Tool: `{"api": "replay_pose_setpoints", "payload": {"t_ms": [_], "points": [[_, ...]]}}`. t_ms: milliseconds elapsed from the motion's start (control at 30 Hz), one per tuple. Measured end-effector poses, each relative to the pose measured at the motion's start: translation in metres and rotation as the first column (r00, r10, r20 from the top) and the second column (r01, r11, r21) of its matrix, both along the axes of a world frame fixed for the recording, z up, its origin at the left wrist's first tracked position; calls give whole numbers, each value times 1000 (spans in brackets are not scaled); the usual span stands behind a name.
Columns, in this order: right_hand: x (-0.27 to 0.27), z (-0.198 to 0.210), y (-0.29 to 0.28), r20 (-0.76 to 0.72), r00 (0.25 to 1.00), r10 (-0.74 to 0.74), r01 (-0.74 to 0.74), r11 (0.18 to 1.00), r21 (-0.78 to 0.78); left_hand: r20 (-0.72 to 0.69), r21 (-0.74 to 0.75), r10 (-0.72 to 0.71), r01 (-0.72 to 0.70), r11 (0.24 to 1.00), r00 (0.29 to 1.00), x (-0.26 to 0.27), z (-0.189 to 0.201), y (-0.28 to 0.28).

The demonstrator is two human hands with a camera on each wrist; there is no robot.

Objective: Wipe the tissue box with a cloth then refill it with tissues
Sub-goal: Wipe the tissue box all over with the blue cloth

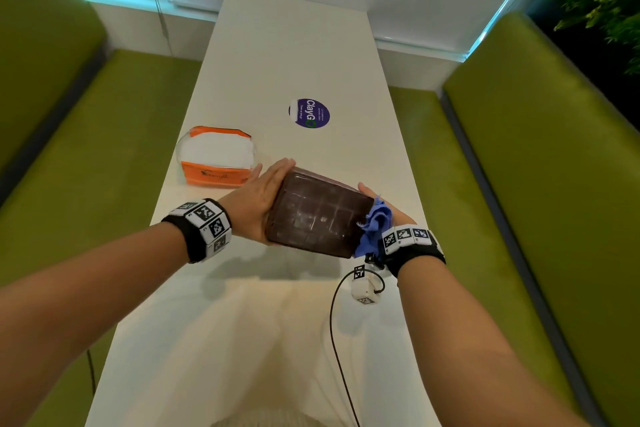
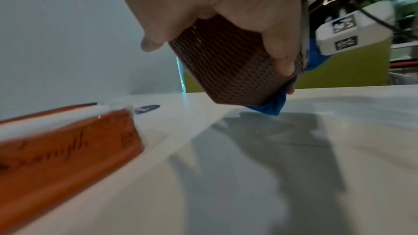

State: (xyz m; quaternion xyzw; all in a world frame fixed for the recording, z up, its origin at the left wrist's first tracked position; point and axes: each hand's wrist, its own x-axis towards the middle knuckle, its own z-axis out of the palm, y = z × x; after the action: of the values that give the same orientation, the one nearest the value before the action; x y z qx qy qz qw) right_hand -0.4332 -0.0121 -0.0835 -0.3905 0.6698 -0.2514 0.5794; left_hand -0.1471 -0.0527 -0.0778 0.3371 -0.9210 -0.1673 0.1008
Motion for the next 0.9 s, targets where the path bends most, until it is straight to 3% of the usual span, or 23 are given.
{"api": "replay_pose_setpoints", "payload": {"t_ms": [133,267,333,467,533,600,667,733,800,900], "points": [[11,8,-14,208,931,-302,241,931,275,-185,199,120,-83,977,975,2,-19,3],[16,5,-20,276,897,-346,293,932,215,-417,357,252,-97,929,873,-14,-29,6],[15,1,-21,310,890,-336,299,941,160,-463,460,340,-106,882,818,-18,-35,8],[16,-8,-13,399,877,-268,264,962,65,-399,557,425,-153,816,812,-14,-51,9],[20,-10,-11,373,907,-195,222,974,-31,-358,577,442,-178,797,823,-13,-53,7],[29,-10,-12,136,981,-139,164,968,-189,-338,575,442,-189,796,831,-14,-54,4],[40,-6,-12,-200,975,-92,27,952,-305,-348,575,425,-167,801,836,-13,-54,0],[49,-3,-11,-450,893,11,-150,950,-275,-373,594,400,-116,796,837,-10,-58,-4],[55,0,-9,-655,745,126,-312,934,-174,-397,610,385,-74,789,833,-6,-63,-7],[64,1,-3,-818,551,166,-403,911,-86,-419,621,366,-32,783,831,-2,-66,-9]]}}
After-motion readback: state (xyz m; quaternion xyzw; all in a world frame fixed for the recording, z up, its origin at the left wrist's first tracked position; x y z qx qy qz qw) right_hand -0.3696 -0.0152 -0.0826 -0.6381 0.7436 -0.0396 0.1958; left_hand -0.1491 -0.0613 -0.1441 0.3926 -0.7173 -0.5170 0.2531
